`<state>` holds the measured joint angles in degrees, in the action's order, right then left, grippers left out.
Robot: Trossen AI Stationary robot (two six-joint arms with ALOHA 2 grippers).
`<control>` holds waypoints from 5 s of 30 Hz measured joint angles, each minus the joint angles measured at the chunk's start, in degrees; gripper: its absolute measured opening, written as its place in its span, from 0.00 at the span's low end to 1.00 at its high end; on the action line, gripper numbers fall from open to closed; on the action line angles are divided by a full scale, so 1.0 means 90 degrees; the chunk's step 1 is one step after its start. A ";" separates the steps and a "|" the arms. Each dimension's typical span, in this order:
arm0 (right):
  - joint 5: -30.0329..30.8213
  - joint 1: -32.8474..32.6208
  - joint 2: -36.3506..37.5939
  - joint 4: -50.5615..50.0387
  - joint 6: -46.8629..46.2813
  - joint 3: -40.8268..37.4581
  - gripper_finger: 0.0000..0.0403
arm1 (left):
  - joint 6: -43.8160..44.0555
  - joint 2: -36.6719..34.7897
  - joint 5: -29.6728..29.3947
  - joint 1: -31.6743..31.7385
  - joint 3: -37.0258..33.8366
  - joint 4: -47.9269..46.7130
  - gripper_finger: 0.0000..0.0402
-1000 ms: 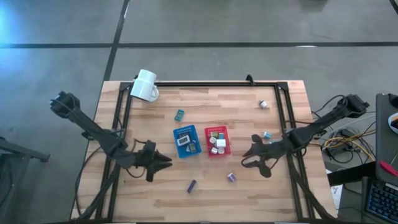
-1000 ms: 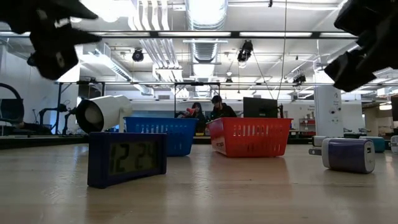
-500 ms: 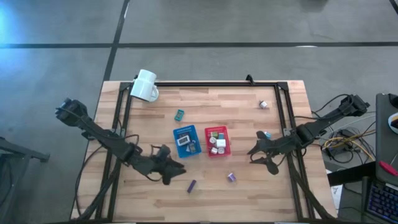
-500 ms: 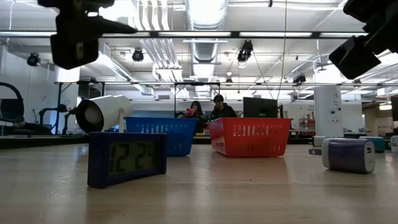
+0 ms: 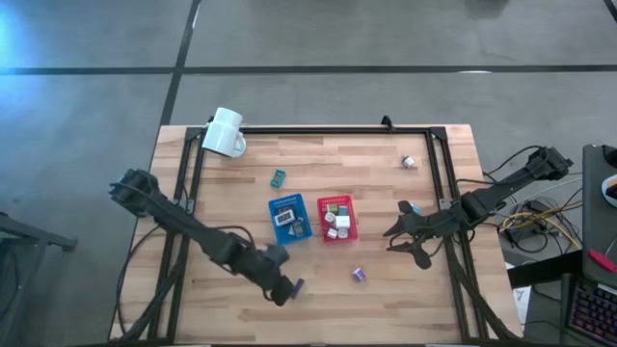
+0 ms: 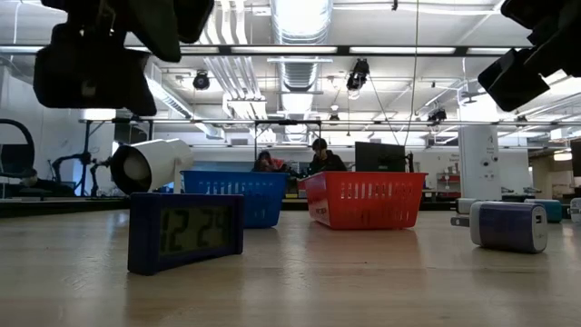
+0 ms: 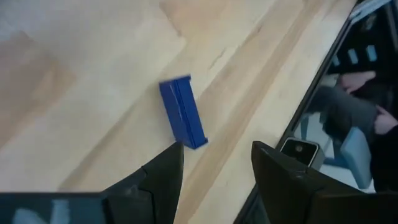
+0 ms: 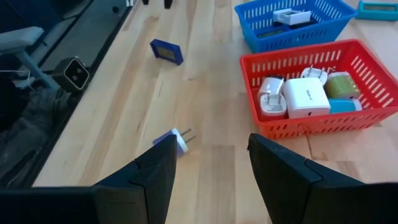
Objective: Pick & Place Office items
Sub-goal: Put the violet digital clock into the blue bin, then put the violet charger adapter into the red bin
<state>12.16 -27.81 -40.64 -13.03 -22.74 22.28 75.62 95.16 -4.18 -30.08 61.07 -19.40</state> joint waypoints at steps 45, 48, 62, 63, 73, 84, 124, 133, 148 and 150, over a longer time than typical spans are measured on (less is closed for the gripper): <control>0.0182 -0.0002 -0.0002 -0.0012 0.0268 0.0000 0.48 | 0.0988 0.1816 0.2264 0.0613 0.0507 0.0349 0.48; 0.0185 -0.0001 -0.0002 -0.0010 0.0311 -0.0002 0.48 | 0.0860 0.2006 0.2459 0.0610 0.0682 0.0349 0.48; 0.0219 -0.0002 -0.0002 -0.0006 0.0339 -0.0002 0.48 | 0.0475 0.2037 0.2253 0.0737 0.0902 0.0340 0.33; 0.0221 -0.0002 -0.0002 -0.0003 0.0339 -0.0002 0.48 | 0.0475 0.2037 0.2253 0.0746 0.0902 0.0340 0.32; 0.0236 -0.0001 -0.0002 -0.0001 0.0337 -0.0005 0.48 | 0.0256 0.2035 0.2220 0.0803 0.0894 0.0279 0.17; 0.0338 0.0000 -0.0002 0.0117 0.0361 -0.0007 0.48 | -0.1198 0.2030 0.1802 0.0990 0.0890 0.0634 0.15; 0.0711 0.0002 -0.0938 0.2766 0.0249 -0.0080 0.48 | -0.6370 -0.3723 -0.2655 0.1768 -0.4847 0.4044 0.15; 0.1525 0.0274 -0.1852 0.3268 0.0816 0.0010 0.48 | -0.6432 -0.3647 -0.2301 0.2278 -0.4730 0.4014 0.26; 0.1318 0.0474 -0.2119 0.3132 0.0776 0.0061 0.48 | -0.5997 -0.3648 -0.1394 0.2277 -0.4679 0.4041 0.26; 0.1070 0.0474 -0.2084 0.2944 0.0540 0.0061 0.48 | -0.5953 -0.3648 -0.0933 0.2274 -0.4679 0.4065 0.25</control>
<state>21.80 -23.55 -59.40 13.47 -17.87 22.83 22.05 62.33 -12.57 -9.61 18.96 17.19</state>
